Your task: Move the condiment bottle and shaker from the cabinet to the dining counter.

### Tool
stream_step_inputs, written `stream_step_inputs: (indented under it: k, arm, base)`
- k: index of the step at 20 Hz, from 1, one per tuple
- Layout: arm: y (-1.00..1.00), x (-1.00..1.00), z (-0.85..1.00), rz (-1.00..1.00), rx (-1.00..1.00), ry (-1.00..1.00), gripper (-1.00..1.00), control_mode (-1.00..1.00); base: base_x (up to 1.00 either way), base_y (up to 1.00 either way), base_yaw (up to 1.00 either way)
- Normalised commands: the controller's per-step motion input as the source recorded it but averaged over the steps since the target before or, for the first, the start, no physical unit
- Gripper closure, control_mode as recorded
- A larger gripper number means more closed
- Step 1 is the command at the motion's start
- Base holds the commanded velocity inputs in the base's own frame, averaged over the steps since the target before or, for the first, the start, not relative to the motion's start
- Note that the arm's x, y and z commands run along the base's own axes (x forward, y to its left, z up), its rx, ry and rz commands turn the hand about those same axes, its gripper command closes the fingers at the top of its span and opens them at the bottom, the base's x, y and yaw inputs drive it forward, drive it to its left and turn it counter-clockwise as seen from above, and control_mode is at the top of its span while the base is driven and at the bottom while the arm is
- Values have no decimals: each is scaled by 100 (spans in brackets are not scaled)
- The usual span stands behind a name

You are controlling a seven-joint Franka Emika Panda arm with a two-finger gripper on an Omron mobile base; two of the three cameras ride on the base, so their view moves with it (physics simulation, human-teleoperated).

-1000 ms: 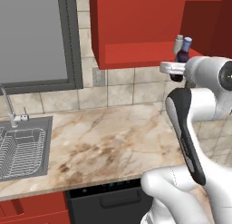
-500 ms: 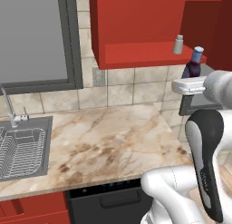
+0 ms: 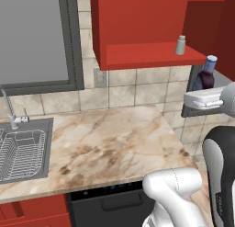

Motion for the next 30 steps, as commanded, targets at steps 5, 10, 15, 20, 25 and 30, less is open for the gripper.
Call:
stream_step_inputs:
  k: [5,10,15,20,25,30]
  arm:
    - [0,-18,0,0,0,4,100,-100]
    - [0,0,0,0,0,1,100,-100]
    - [0,0,0,0,0,0,100,-100]
    - [0,0,0,0,0,0,100,100]
    - [0,0,0,0,0,0,100,100]
    - [0,0,0,0,0,0,100,100]
  base:
    - [0,0,0]
    - [0,0,0]
    - [0,0,0]
    - [-3,0,0]
    - [-23,24,4]
    - [-61,63,21]
